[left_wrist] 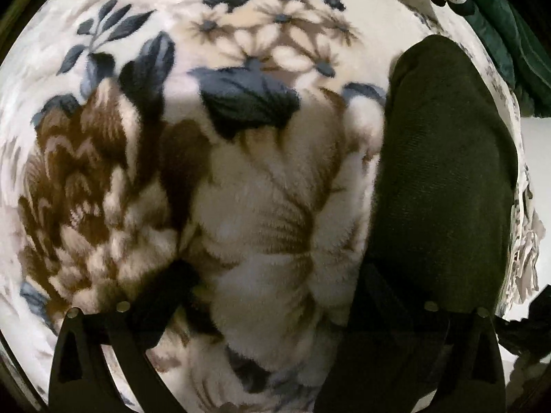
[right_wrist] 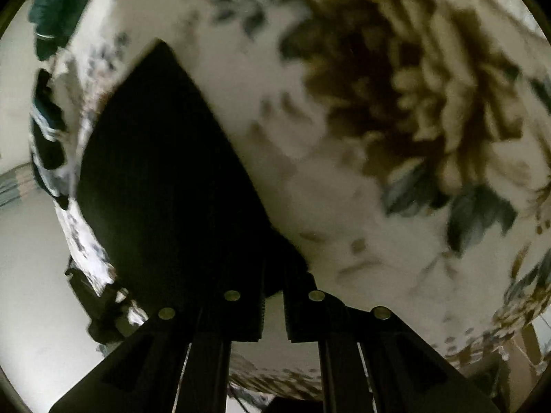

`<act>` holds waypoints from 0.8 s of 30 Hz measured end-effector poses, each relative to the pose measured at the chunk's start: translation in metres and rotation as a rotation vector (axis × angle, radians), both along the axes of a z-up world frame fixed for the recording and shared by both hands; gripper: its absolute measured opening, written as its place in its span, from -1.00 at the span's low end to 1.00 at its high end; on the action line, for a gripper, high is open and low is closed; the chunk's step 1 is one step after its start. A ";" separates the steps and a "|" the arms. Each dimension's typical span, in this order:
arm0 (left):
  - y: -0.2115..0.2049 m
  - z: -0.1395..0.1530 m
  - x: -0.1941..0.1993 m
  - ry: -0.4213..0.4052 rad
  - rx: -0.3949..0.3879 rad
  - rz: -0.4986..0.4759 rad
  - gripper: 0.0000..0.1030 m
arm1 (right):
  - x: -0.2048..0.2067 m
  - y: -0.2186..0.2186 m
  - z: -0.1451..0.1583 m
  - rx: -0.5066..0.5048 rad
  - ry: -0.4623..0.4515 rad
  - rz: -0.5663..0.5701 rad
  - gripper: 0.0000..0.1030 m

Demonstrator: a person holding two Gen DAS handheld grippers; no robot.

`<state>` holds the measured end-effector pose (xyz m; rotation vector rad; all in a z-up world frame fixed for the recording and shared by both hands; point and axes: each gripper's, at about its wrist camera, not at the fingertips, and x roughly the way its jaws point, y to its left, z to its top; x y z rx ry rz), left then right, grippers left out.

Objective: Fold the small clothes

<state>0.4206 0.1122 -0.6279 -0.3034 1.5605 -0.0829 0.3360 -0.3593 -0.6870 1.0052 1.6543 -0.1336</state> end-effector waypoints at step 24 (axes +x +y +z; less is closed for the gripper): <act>-0.041 0.005 0.123 -0.252 -0.385 0.128 -0.66 | 0.171 -0.027 -0.037 0.115 -0.379 -0.048 -0.90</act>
